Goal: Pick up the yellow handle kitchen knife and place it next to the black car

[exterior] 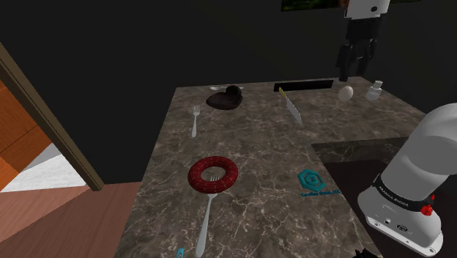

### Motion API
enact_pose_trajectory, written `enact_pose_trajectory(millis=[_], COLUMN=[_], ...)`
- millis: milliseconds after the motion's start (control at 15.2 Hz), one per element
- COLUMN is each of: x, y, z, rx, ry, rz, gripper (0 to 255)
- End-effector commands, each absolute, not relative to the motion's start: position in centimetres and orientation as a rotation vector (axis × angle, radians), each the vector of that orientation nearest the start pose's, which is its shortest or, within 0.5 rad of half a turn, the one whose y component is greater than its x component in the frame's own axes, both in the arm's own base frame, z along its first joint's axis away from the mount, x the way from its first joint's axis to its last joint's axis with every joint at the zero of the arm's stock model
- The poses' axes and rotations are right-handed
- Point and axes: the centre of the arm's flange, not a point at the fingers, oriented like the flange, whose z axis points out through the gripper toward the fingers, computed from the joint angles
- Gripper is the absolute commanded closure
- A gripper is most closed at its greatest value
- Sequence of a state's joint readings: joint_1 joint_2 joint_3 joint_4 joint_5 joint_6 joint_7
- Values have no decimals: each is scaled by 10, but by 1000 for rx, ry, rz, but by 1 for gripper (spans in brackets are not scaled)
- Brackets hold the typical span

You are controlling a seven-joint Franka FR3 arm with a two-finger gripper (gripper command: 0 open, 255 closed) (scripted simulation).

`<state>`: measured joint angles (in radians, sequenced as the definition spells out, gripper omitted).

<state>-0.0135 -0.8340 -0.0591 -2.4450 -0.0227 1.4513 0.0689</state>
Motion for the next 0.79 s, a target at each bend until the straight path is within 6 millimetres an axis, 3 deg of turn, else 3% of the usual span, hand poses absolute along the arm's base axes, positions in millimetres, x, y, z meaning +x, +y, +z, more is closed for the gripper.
enact_pose_trajectory(millis=[0,726], x=[277,380], y=[-27,-45], z=[553,466], rx=[-3106,-3073], ry=[186,517], rz=[251,141], gripper=[0,0])
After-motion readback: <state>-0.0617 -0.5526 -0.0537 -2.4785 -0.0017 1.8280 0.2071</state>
